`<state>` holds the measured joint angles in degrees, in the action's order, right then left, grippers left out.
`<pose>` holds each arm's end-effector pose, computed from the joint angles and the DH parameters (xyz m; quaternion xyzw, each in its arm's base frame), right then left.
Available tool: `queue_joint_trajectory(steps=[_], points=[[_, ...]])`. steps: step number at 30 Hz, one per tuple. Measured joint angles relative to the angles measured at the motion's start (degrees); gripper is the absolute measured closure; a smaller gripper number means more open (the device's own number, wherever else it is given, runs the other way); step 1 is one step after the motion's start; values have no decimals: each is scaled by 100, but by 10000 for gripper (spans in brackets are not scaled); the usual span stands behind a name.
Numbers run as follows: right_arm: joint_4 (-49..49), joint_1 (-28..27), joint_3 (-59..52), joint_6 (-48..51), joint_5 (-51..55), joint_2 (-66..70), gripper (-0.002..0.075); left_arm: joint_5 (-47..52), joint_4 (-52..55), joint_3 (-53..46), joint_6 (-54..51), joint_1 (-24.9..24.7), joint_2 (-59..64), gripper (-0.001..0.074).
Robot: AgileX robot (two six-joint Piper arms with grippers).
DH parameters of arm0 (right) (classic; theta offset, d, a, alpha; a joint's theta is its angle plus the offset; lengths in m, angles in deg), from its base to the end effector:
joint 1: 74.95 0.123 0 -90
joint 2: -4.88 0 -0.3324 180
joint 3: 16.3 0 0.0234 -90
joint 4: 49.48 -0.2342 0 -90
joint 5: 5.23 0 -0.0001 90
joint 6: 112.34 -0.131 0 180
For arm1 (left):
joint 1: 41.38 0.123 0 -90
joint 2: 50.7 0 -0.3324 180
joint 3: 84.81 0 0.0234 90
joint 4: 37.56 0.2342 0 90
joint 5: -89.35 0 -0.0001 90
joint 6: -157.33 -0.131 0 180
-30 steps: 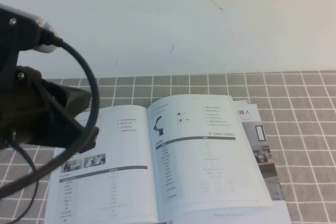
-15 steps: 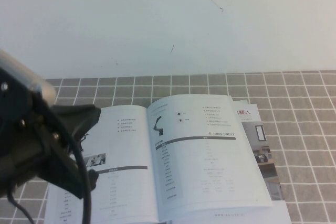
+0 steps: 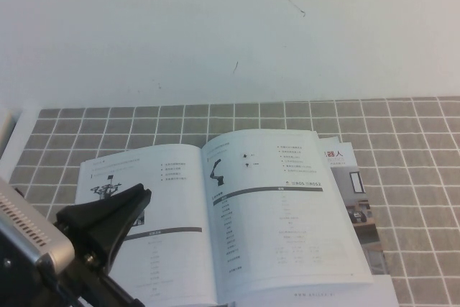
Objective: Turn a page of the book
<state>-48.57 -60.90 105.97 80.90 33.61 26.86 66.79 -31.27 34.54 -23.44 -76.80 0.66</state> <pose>0.0324 0.0068 0.2496 -0.2055 0.8347 -0.0038 0.5109 0.1184 -0.0910 0.3174 0.2663 0.6522 -0.1910 0.6835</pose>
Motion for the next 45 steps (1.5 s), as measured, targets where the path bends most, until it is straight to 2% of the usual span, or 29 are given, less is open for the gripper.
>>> queue_joint_trajectory(steps=[15,24,31,34,45], points=[[0,0,-151,-1,-131,-97,727,-156,139,-86,0,0,0,738],[0,0,-151,-1,-131,-97,727,127,151,-99,-26,0,0,738],[-9,0,-151,-1,-131,-97,727,870,173,-200,-598,68,-323,738],[-9,0,-151,-8,-131,-97,727,990,162,-473,-311,372,-952,738],[-9,0,-151,-8,-131,-105,727,1330,13,-1856,1312,2076,-3937,738]])
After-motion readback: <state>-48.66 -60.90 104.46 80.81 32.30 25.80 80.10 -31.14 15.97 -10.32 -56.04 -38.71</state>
